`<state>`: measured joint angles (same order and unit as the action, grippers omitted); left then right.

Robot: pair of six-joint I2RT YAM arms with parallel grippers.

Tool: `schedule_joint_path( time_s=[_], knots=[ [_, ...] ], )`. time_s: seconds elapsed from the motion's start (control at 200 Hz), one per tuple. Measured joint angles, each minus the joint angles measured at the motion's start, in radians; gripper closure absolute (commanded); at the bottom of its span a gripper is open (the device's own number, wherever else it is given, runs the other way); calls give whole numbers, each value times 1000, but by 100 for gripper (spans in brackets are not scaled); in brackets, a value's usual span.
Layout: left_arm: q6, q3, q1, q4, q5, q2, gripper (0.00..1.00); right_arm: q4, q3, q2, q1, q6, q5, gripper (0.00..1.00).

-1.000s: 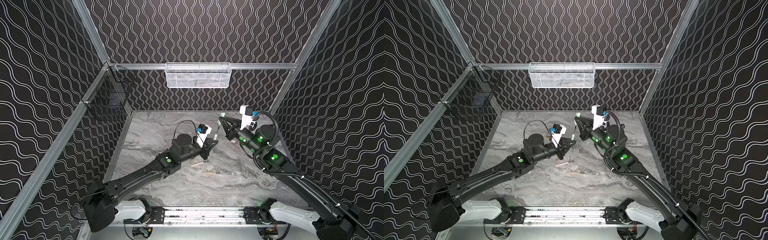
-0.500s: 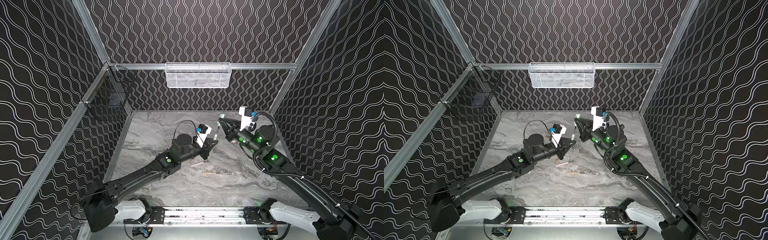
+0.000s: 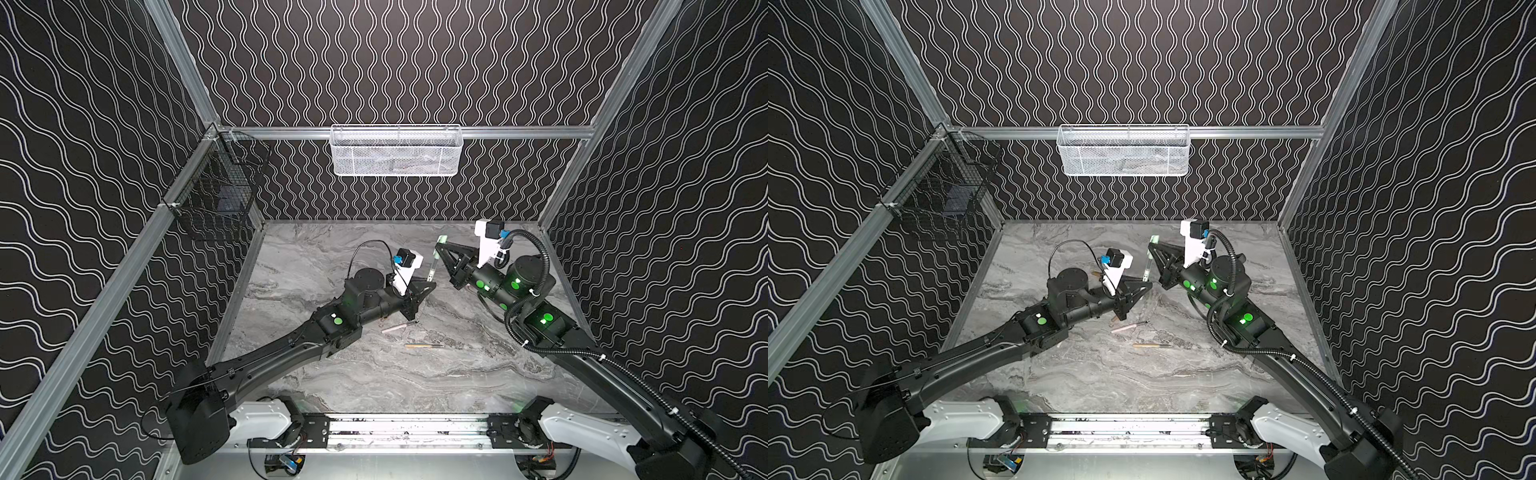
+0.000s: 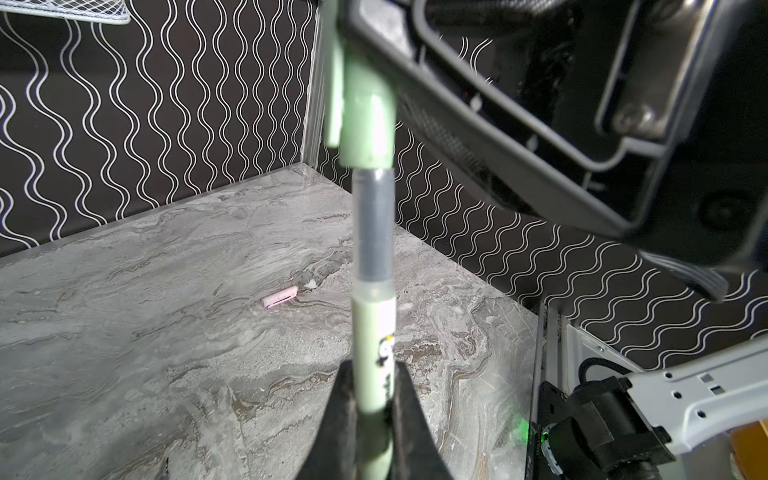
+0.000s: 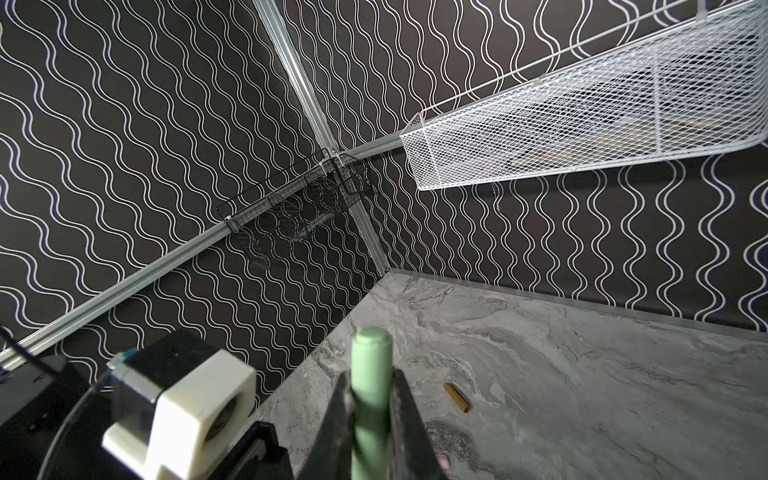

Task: Insert the pens into the pen caps
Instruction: 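Lower the green cap onto the pen tip held by the left gripper, then open the right gripper and draw it back from the capped pen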

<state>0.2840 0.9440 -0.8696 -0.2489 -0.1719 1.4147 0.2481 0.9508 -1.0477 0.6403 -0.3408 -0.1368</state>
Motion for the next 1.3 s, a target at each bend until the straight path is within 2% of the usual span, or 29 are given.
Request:
schedule_joint_path(
  time_s=[0.531, 0.656, 0.776, 0.921, 1.256, 1.301],
  knots=[
    [6, -8, 9, -36, -11, 0, 100, 12, -34, 4, 1, -45, -52, 95],
    [8, -13, 14, -43, -14, -4, 100, 12, -42, 3, 1, -56, -63, 91],
    [21, -26, 32, -53, -43, -11, 100, 13, -43, 0, 1, -56, -78, 83],
    [31, -26, 50, -65, -43, -11, 100, -10, -44, -2, 2, -59, -86, 60],
    [14, -13, 53, -65, -29, -4, 100, -139, 87, 35, 2, -31, -77, 33],
    [1, -17, 53, -65, -23, -8, 100, -157, 99, 39, 1, -28, -69, 33]
  ],
)
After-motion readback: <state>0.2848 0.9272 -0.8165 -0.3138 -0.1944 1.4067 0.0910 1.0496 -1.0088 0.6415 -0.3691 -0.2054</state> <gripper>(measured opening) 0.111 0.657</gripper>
